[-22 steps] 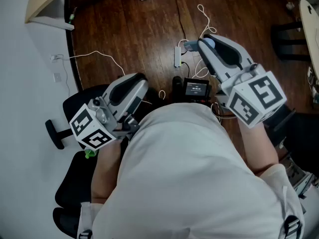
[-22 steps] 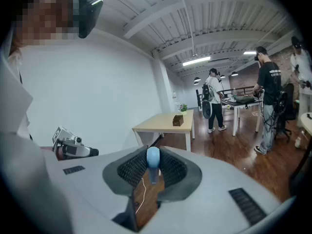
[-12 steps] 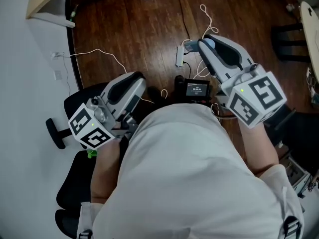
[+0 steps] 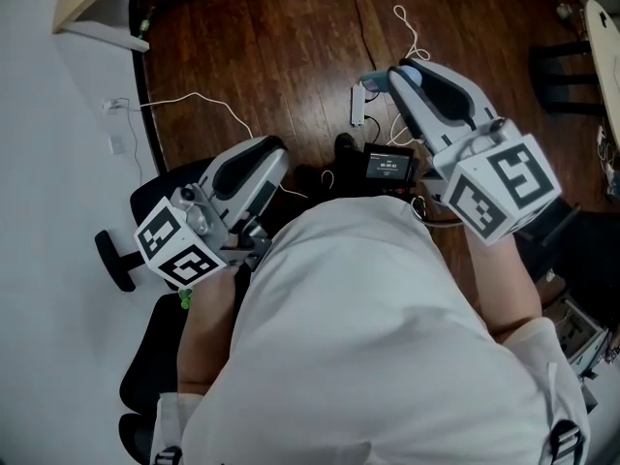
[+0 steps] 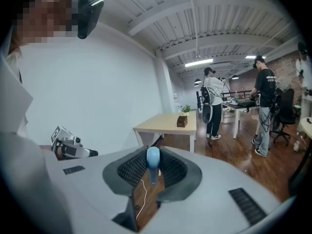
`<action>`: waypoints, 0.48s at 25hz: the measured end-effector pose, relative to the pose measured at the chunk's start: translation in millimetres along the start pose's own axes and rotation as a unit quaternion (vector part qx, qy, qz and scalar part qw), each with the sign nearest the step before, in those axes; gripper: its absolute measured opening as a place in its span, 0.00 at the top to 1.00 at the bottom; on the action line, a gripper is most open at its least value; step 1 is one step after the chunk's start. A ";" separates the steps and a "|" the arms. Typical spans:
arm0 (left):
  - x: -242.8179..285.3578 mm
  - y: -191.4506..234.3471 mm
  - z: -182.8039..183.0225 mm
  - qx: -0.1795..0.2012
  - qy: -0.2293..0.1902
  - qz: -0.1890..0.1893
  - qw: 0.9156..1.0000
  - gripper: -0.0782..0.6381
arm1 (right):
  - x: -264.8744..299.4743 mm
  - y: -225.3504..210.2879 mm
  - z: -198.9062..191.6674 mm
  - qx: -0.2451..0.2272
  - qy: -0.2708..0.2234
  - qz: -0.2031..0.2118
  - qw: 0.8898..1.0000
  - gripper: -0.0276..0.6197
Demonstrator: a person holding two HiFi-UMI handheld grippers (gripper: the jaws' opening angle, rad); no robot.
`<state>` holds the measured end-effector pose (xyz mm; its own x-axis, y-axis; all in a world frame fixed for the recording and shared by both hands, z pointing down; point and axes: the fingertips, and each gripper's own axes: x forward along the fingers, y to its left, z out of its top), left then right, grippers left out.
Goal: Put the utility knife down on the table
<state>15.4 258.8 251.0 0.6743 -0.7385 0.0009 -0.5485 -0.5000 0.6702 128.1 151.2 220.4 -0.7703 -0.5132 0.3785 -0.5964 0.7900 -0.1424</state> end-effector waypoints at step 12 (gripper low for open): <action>50.7 79.2 51.3 -0.007 0.003 0.031 0.999 0.82 | 99.5 -59.3 22.1 0.015 0.006 0.037 0.999 0.85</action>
<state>-19.2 158.6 266.0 0.6415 -0.7657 0.0468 -0.5823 -0.4462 0.6796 81.8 45.8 246.3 -0.8097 -0.4504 0.3762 -0.5449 0.8150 -0.1971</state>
